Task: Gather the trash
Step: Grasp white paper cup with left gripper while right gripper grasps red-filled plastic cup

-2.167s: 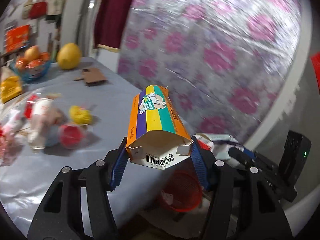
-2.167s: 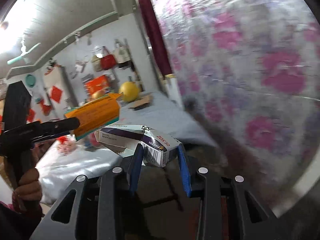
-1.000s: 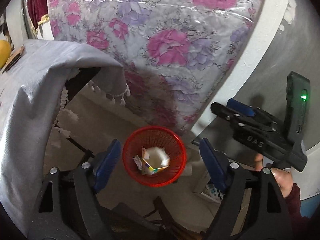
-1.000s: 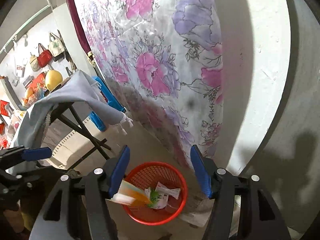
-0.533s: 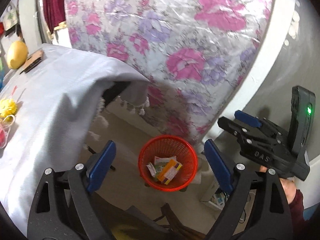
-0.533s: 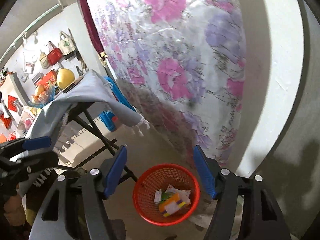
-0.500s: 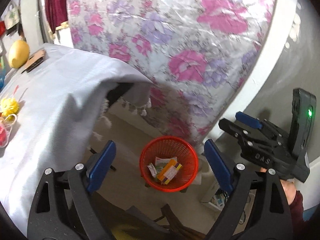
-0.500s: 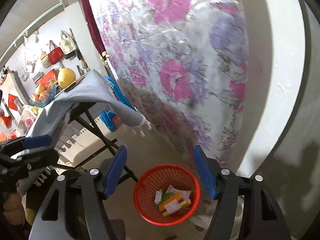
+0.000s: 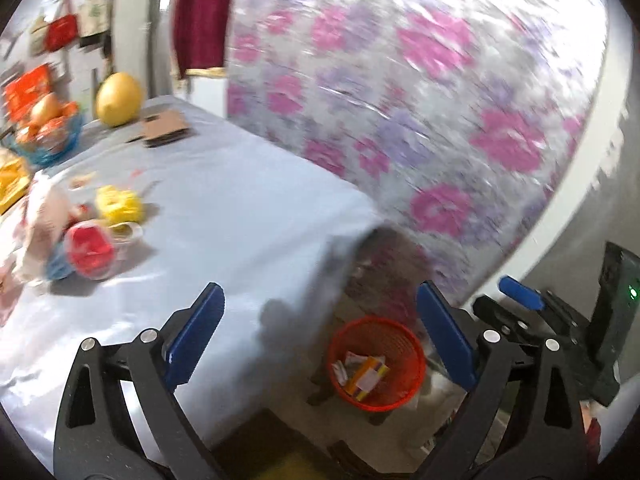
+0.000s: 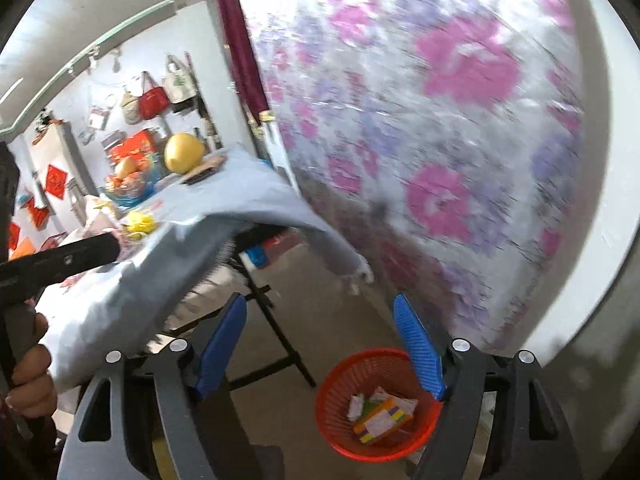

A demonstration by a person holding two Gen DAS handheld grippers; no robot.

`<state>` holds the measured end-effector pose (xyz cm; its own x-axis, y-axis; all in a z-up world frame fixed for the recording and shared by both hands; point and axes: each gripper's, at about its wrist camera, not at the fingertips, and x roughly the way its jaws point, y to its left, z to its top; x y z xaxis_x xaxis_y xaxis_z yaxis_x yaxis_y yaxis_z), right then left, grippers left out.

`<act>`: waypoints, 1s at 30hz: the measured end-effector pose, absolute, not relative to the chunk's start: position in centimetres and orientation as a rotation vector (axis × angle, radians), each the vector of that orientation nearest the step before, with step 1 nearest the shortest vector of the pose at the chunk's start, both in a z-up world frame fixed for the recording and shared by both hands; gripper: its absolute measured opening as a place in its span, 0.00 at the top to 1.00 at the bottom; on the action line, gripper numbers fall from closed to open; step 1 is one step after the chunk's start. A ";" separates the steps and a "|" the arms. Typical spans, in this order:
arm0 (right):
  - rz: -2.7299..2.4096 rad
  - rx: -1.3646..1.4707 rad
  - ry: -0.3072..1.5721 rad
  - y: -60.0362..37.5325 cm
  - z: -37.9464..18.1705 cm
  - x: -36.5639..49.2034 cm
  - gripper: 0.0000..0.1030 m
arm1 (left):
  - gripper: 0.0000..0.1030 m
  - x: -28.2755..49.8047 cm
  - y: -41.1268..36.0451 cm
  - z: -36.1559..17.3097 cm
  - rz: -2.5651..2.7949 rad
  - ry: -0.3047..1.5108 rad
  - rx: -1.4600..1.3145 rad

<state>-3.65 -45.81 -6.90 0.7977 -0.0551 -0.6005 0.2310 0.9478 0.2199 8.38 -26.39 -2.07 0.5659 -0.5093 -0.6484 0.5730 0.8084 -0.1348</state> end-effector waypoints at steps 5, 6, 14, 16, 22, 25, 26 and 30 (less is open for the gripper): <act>-0.070 0.295 0.626 -42.2 -6.1 -1.4 0.17 | 0.08 10.5 -21.3 -1.9 -0.516 0.717 0.024; -0.056 0.298 0.628 -41.5 -6.0 -1.0 0.16 | 0.07 10.9 -20.3 -1.9 -0.491 0.717 0.011; 0.049 0.255 0.668 -34.5 -5.8 4.2 0.13 | 0.07 15.1 -10.5 -2.9 -0.341 0.758 -0.156; 0.074 0.255 0.673 -33.0 -5.8 5.5 0.13 | 0.07 16.1 -8.3 -2.9 -0.316 0.759 -0.195; 0.096 0.223 0.674 -28.6 -5.7 10.1 0.04 | 0.07 19.6 -4.0 -3.1 -0.276 0.781 -0.273; 0.102 0.216 0.653 -27.5 -5.3 11.8 0.04 | 0.07 21.3 -3.8 -3.5 -0.273 0.806 -0.277; 0.103 0.215 0.640 -27.4 -5.0 12.1 0.04 | 0.07 22.0 -3.9 -3.9 -0.281 0.822 -0.277; 0.098 0.185 0.582 -26.8 -3.9 13.5 0.04 | 0.07 23.6 -5.0 -5.0 -0.284 0.859 -0.246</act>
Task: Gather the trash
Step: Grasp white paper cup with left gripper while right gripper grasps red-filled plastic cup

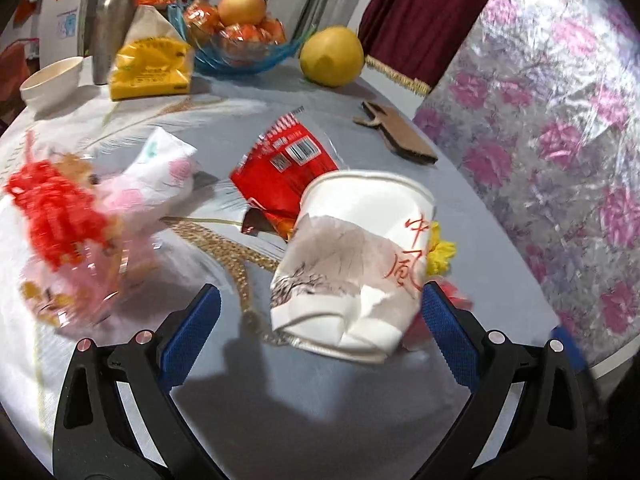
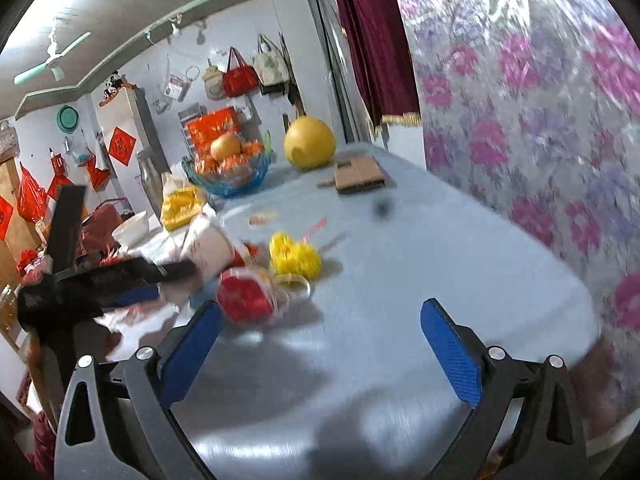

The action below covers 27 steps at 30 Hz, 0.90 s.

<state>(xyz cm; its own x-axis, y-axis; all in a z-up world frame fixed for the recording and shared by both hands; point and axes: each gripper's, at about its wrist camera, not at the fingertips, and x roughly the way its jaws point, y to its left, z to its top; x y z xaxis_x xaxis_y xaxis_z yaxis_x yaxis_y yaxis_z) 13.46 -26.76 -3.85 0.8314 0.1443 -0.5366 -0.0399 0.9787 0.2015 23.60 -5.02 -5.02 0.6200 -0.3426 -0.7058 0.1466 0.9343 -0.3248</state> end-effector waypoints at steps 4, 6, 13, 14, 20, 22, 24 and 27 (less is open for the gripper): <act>0.149 0.176 0.605 -25.8 -4.1 15.4 0.04 | 0.07 25.1 -4.8 -6.3 -0.289 0.931 -0.271; 0.177 0.185 0.632 -25.0 -4.9 16.6 0.04 | 0.07 25.2 -4.2 -6.4 -0.288 0.926 -0.298; 0.203 0.139 0.705 -22.2 -5.9 19.0 0.05 | 0.30 25.1 -3.4 -6.4 -0.271 0.914 -0.320; 0.196 0.121 0.719 -21.8 -6.0 19.4 0.05 | 0.31 25.1 -3.3 -6.4 -0.274 0.914 -0.327; 0.194 0.095 0.793 -20.2 -7.5 20.8 0.17 | 0.33 25.1 -3.2 -6.4 -0.285 0.915 -0.344; 0.196 0.092 0.799 -20.1 -7.6 20.9 0.27 | 0.33 25.1 -3.2 -6.4 -0.284 0.915 -0.343; 0.196 0.095 0.799 -20.2 -7.8 20.9 0.45 | 0.32 25.1 -3.3 -6.3 -0.286 0.916 -0.345; 0.192 0.107 0.779 -20.6 -8.0 20.2 0.46 | 0.30 25.0 -3.4 -6.3 -0.291 0.916 -0.340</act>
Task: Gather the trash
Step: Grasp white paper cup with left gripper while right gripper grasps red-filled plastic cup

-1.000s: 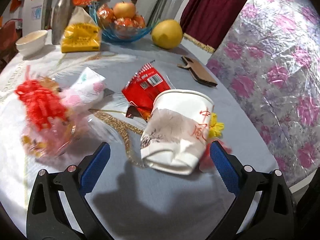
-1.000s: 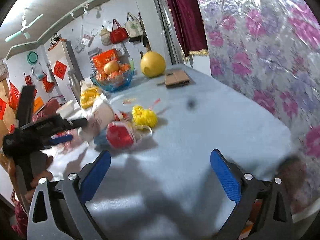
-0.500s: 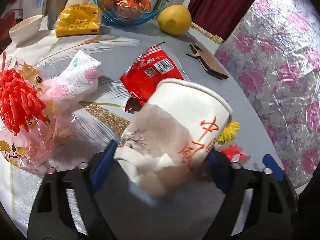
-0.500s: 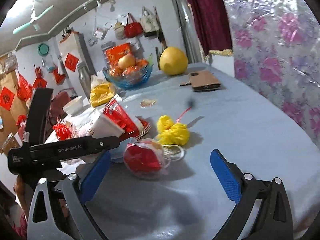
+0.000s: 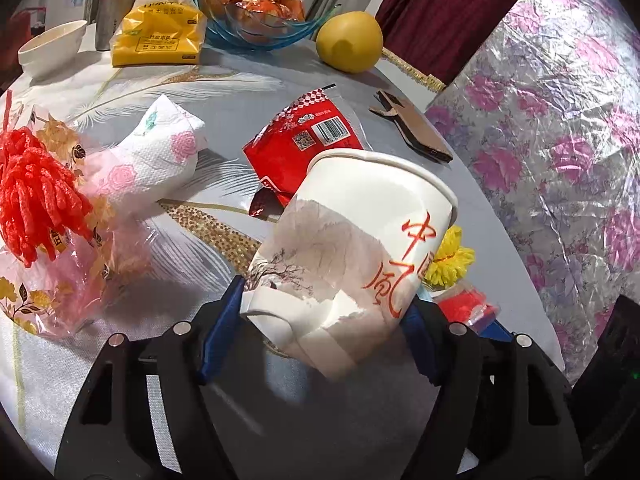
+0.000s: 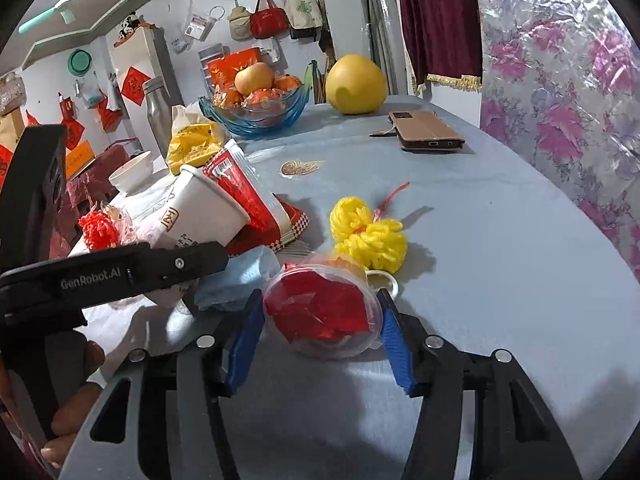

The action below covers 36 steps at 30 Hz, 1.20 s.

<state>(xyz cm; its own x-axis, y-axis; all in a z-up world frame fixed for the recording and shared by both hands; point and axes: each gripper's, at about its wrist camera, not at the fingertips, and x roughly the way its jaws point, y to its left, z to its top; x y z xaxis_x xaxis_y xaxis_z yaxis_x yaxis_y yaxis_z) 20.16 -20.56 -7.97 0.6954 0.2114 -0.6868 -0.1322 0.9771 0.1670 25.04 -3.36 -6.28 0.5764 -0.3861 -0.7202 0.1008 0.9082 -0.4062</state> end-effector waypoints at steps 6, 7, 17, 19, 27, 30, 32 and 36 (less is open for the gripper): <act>0.225 0.155 0.720 -22.1 -7.6 17.3 0.46 | 0.30 25.2 -3.3 -6.3 -0.295 0.916 -0.344; 0.232 0.164 0.714 -22.4 -7.4 17.0 0.46 | 0.32 25.2 -3.3 -6.3 -0.298 0.916 -0.343; 0.235 0.146 0.658 -23.1 -5.8 14.8 0.46 | 0.43 23.6 -4.4 -5.0 -0.302 0.820 -0.260; 0.235 0.152 0.654 -23.3 -5.6 14.6 0.46 | 0.43 22.8 -4.9 -4.4 -0.287 0.767 -0.215; 0.231 0.165 0.611 -23.9 -4.0 12.8 0.46 | 0.43 19.2 -5.1 -2.8 -0.296 0.608 -0.171; 0.224 0.157 0.596 -24.0 -3.4 11.7 0.46 | 0.43 18.0 -5.2 -2.8 -0.300 0.612 -0.168; 0.220 0.155 0.588 -24.3 -3.2 10.8 0.46 | 0.43 17.1 -5.5 -2.8 -0.299 0.619 -0.156; 0.209 0.166 0.570 -25.2 -2.6 9.2 0.46 | 0.42 15.4 -6.5 -2.5 -0.306 0.617 -0.121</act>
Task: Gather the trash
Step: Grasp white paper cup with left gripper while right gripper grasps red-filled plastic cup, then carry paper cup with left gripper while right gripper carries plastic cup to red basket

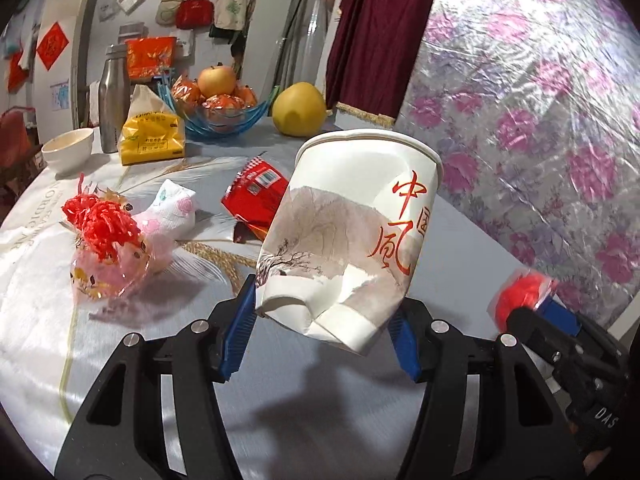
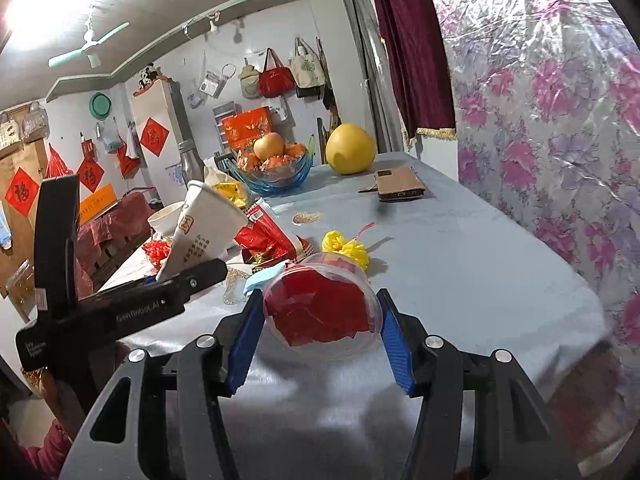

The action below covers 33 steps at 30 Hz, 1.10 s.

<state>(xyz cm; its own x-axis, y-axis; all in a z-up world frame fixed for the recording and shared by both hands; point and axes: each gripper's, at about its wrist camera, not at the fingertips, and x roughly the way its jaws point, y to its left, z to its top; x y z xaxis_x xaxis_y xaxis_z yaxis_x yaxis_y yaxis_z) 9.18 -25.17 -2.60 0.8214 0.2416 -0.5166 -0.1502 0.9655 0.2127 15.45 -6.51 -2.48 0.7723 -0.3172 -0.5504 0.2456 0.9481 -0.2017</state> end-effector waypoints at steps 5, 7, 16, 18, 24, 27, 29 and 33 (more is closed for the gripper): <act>0.177 0.183 0.545 -27.1 -2.0 6.9 0.46 | 0.42 13.4 -8.1 -1.6 -0.340 0.606 -0.090; 0.161 0.192 0.538 -28.0 -2.0 6.1 0.46 | 0.42 12.9 -8.8 -1.4 -0.364 0.610 -0.086; 0.059 0.268 0.515 -34.5 -2.5 2.0 0.46 | 0.42 10.5 -14.0 -0.8 -0.473 0.627 -0.024; 0.037 0.279 0.513 -35.7 -2.8 1.3 0.45 | 0.42 10.0 -15.6 -0.8 -0.497 0.633 -0.001; -0.044 0.305 0.514 -39.9 -4.0 -0.7 0.45 | 0.42 9.0 -20.0 -1.6 -0.583 0.669 0.059; -0.088 0.327 0.528 -42.1 -5.1 -1.5 0.45 | 0.42 8.6 -22.3 -2.5 -0.626 0.697 0.092; -0.125 0.331 0.542 -43.4 -5.9 -2.0 0.45 | 0.42 8.3 -23.5 -3.0 -0.650 0.709 0.110; -0.195 0.334 0.591 -45.8 -8.2 -2.5 0.47 | 0.42 8.1 -26.5 -4.6 -0.709 0.759 0.144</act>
<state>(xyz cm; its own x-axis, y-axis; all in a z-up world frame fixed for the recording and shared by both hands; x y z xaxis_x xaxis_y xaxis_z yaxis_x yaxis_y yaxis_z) -2.55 -45.78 -8.19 0.8145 -0.0844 -0.5740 0.2738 0.9282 0.2521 8.07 -26.47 -4.56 0.5083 -0.5359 -0.6741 0.6356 0.7616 -0.1263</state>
